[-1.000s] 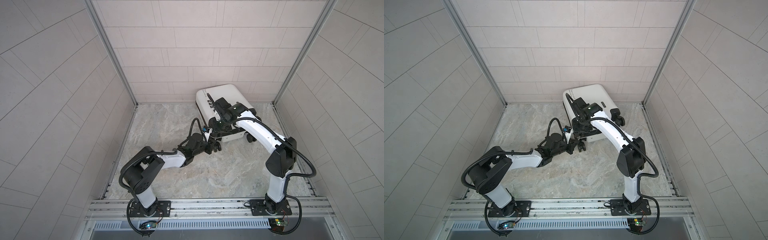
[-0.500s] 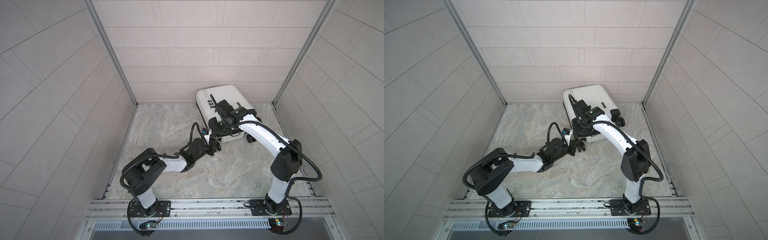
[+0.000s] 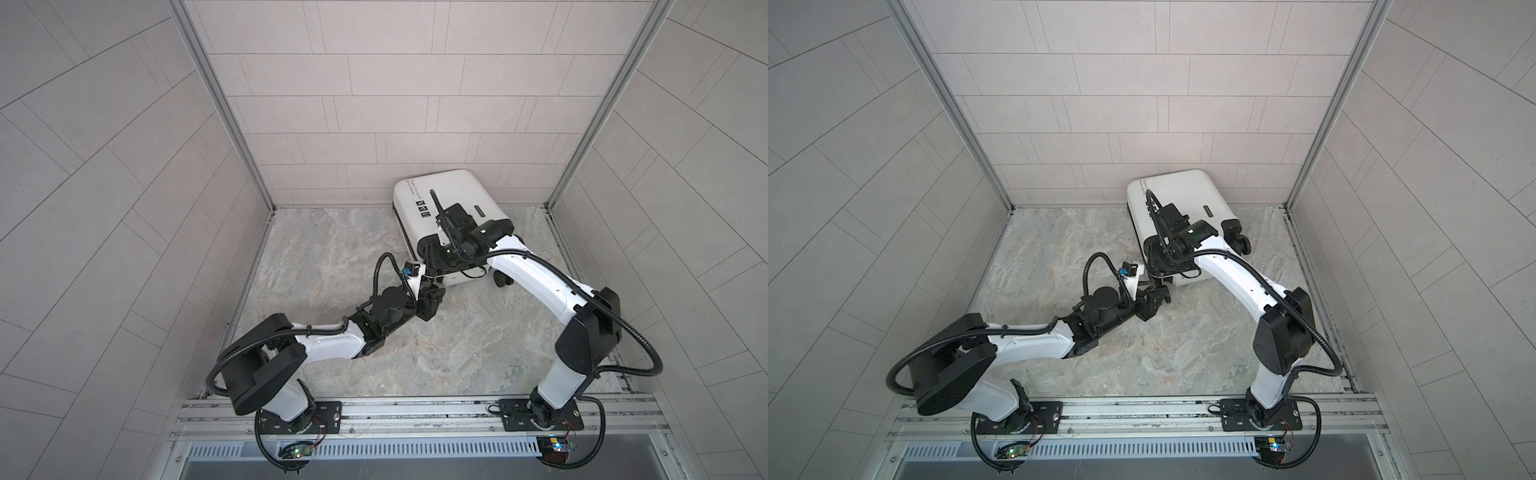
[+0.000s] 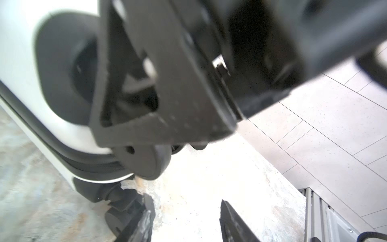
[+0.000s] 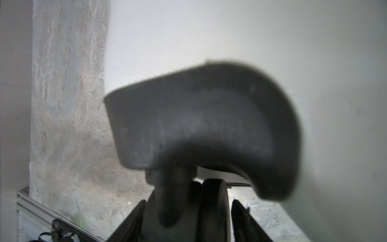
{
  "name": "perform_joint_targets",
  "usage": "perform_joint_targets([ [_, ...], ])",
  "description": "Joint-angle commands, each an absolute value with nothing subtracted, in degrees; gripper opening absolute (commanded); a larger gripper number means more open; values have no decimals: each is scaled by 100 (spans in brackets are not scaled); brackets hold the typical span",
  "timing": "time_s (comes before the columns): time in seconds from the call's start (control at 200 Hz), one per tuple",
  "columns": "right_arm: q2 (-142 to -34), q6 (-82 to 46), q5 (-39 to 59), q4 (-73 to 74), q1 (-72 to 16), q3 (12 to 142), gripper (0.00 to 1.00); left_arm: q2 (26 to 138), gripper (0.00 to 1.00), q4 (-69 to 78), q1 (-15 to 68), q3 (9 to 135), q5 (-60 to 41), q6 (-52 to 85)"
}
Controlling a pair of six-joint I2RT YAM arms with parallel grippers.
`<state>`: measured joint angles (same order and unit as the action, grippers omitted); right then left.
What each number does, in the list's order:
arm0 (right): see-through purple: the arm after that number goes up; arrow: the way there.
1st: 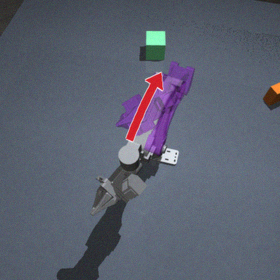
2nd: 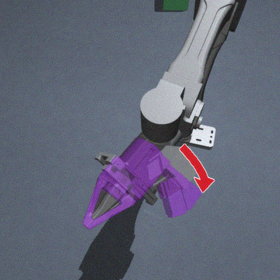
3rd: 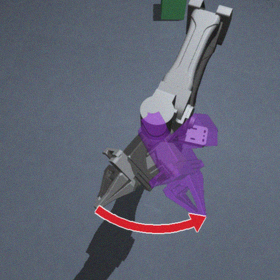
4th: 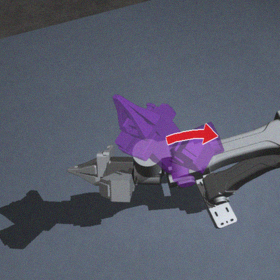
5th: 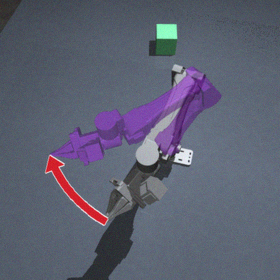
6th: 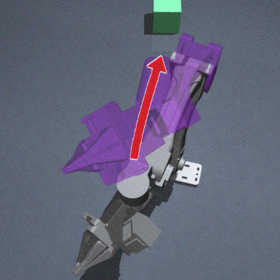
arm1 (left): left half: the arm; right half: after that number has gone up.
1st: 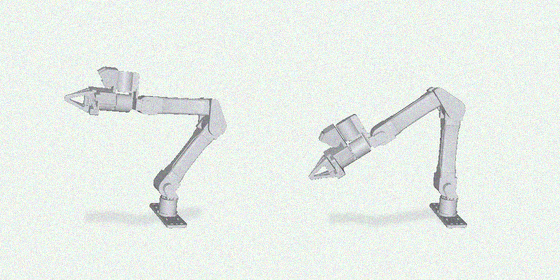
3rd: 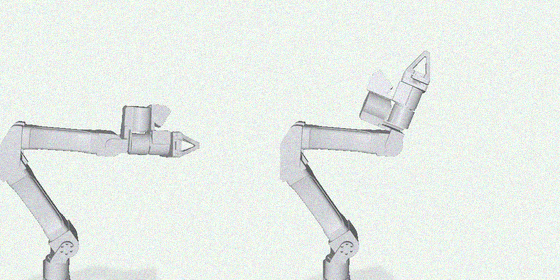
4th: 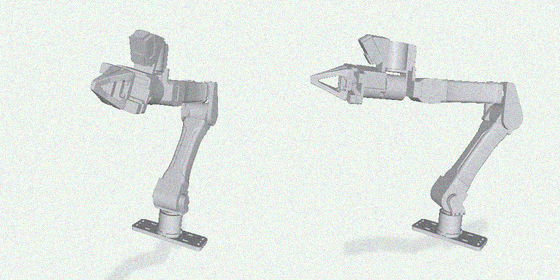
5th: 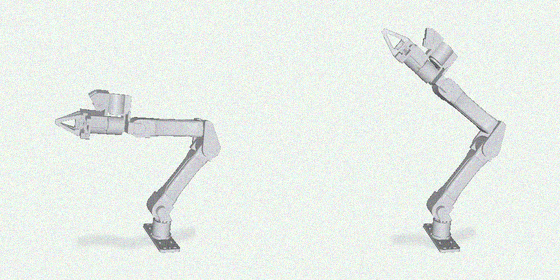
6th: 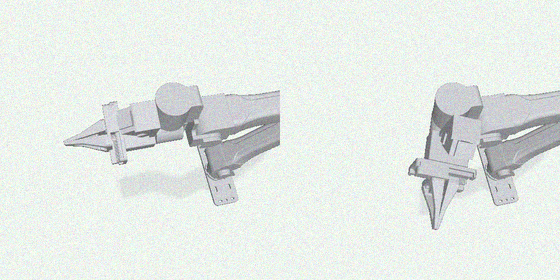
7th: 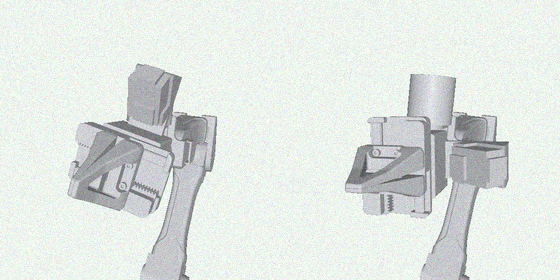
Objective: Pack the luggage
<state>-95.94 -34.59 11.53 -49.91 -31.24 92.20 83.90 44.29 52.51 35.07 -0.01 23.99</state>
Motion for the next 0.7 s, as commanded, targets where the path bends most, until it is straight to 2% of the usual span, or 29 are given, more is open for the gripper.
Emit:
perform_joint_targets([
  [0.0,-9123,-3441,899,-4962,-3059,9131,78,7884,58,3389,5236,3383,301,2136],
  [0.105,-8912,-3367,831,-4981,-2987,9040,84,7314,58,2302,5238,3460,640,1955],
  [0.265,-8595,-3314,700,-5030,-2691,8701,84,6508,67,689,5221,3901,1277,2058],
  [0.365,-8355,-3296,797,-4947,-2374,8293,83,6413,72,-314,5195,4508,1333,2457],
  [0.425,-8223,-3274,861,-4905,-2184,8079,83,6587,77,-1111,5156,5080,1197,2912],
  [0.545,-8065,-3163,922,-4914,-1939,7764,82,7405,78,-2427,5093,6485,323,3457],
  [0.695,-7958,-3001,887,-4923,-1872,7562,87,8654,78,-4039,5084,8189,4,4369],
])
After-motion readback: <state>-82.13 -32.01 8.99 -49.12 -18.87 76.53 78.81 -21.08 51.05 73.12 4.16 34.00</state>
